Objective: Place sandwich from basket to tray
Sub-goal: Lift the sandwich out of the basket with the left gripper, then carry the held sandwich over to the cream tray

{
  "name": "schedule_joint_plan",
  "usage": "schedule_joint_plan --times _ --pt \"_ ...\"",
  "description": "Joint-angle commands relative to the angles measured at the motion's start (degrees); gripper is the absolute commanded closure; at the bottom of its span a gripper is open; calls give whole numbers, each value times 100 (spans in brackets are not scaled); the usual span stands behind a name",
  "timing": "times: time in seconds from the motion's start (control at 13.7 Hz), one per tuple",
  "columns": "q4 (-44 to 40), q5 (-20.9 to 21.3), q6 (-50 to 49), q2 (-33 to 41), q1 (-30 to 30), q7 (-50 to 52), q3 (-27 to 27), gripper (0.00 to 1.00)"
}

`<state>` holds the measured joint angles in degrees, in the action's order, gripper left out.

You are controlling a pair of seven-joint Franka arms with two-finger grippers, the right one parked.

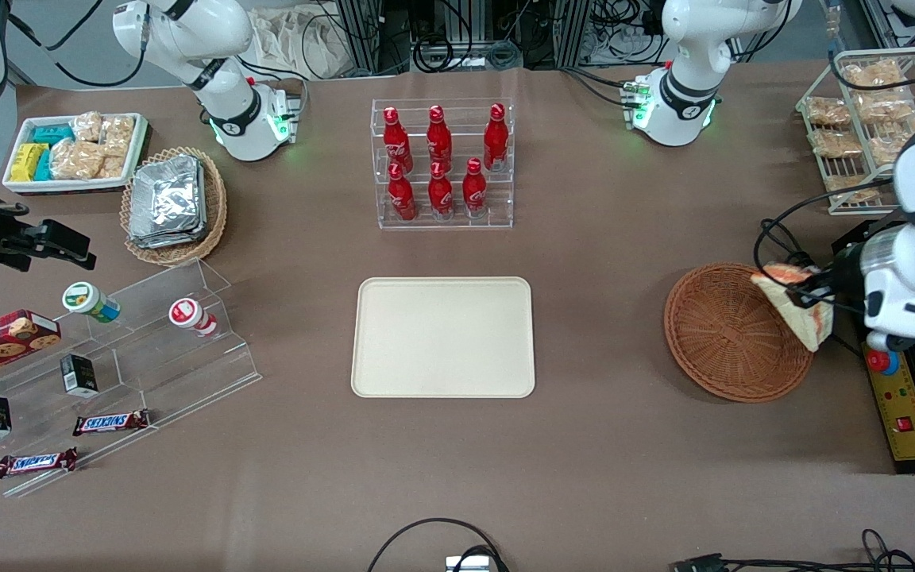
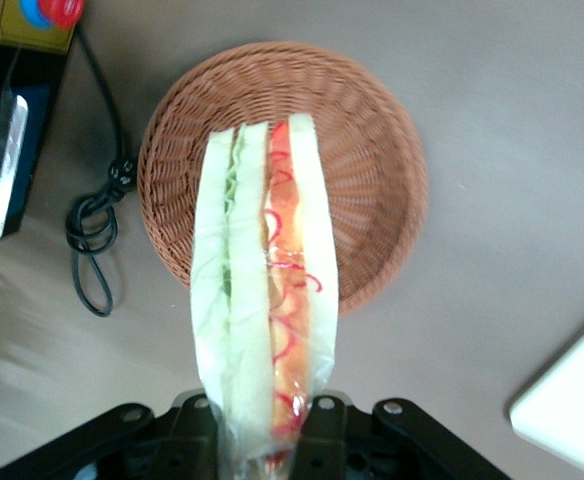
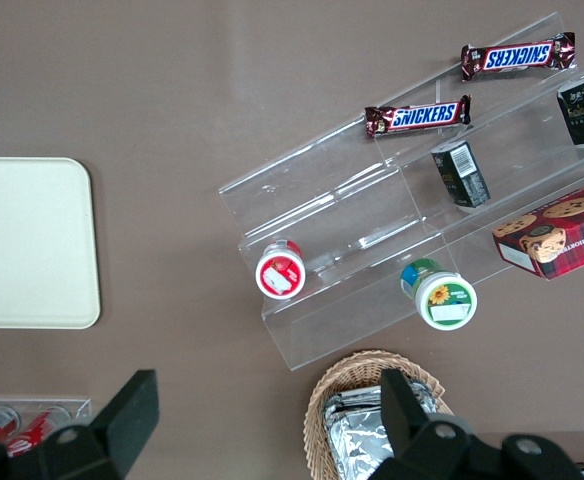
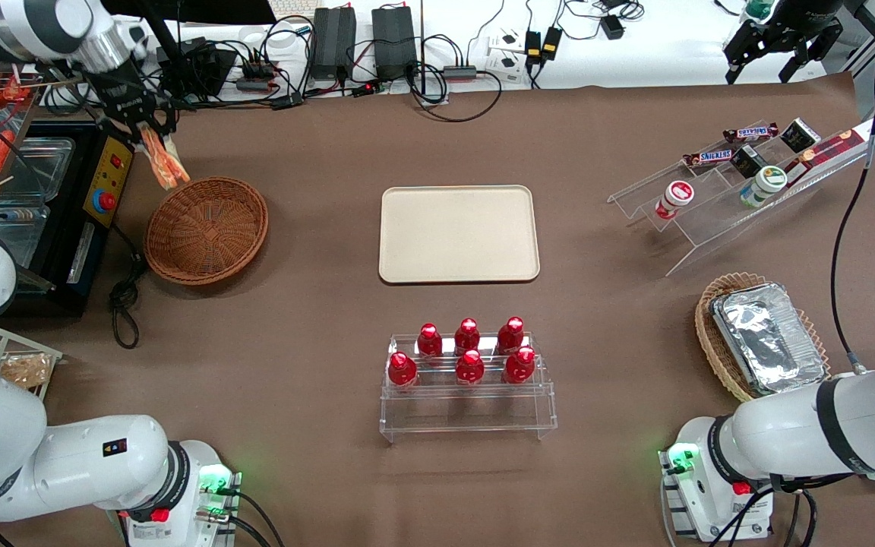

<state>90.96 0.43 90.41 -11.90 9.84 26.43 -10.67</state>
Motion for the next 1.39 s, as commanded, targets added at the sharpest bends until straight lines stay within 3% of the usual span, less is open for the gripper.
schedule_joint_plan --times 0.0,0.22,0.44,0.58,0.73,0.95,1.31 --pt "-780 98 -322 -295 -446 -287 -198 100" --pt "-878 89 -279 -549 -1341 -191 -269 100" --pt "-1421 98 -112 -1347 -2159 -112 -261 100" --pt "-1458 115 553 -1910 -2642 360 -261 100" --pt "-1458 482 1266 -2376 -3117 870 -252 100" --pt "-1406 643 1838 -2931 -3357 1452 -252 100" --pt "-1203 572 2525 -3134 -3533 1488 -269 100"
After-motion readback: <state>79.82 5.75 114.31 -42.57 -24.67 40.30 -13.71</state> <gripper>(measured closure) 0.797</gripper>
